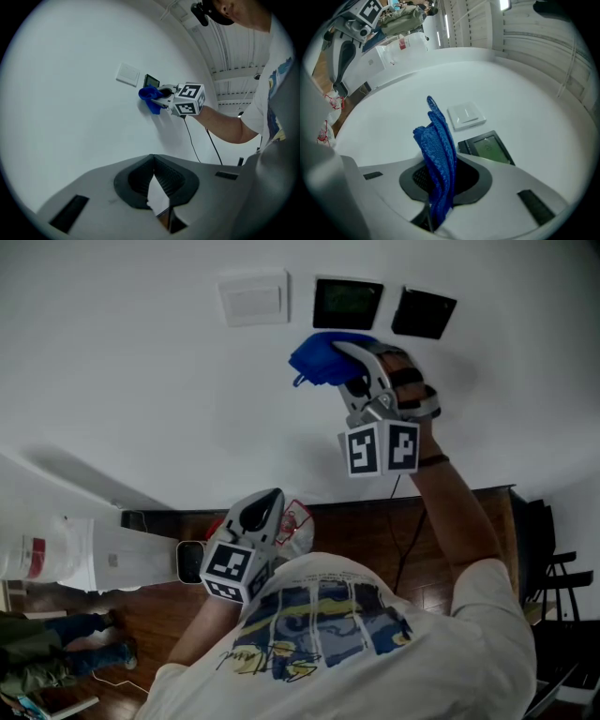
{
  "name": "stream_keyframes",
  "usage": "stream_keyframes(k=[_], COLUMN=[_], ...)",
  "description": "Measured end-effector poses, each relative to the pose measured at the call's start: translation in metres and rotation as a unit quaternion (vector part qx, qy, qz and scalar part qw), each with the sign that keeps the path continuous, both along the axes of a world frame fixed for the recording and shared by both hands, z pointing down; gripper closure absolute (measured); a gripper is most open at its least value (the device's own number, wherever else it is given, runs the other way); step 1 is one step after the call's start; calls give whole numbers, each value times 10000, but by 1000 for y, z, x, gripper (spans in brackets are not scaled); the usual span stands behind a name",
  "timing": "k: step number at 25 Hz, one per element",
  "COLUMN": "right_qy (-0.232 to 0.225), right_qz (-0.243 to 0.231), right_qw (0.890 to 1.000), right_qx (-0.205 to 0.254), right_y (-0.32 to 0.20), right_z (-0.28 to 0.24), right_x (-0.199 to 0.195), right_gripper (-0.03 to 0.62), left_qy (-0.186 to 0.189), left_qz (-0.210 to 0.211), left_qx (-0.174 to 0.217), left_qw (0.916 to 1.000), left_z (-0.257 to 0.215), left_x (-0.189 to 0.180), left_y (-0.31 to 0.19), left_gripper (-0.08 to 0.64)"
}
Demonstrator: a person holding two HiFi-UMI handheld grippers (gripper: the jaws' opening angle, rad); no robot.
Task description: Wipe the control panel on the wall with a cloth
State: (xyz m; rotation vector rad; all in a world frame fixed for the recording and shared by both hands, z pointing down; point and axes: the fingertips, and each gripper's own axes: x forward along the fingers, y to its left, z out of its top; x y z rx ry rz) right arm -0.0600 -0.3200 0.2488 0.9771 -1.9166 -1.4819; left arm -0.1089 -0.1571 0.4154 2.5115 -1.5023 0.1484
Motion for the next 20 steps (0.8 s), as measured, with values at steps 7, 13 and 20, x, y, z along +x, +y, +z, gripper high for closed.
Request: stream_keyframes(k=[7, 13, 20], right_qy=[-121, -479, -335], right_qz=[-130, -259, -35], right_qw=[9995, 9966, 9955], right_qx=[-271, 617, 890], right_y=[13, 39, 18], right_z=[-5, -93, -109], right_x=[3, 6, 4], right_gripper=[506, 506, 506], left_qy=[26, 73, 62], left_qz=[44, 105, 104], left_qx=[-5, -30, -61], left_qw=[10000, 9999, 9999], left_z=[2, 1, 8], left_x=[-2, 2, 0], left_y=[4, 4, 9], left_gripper=[558, 558, 558])
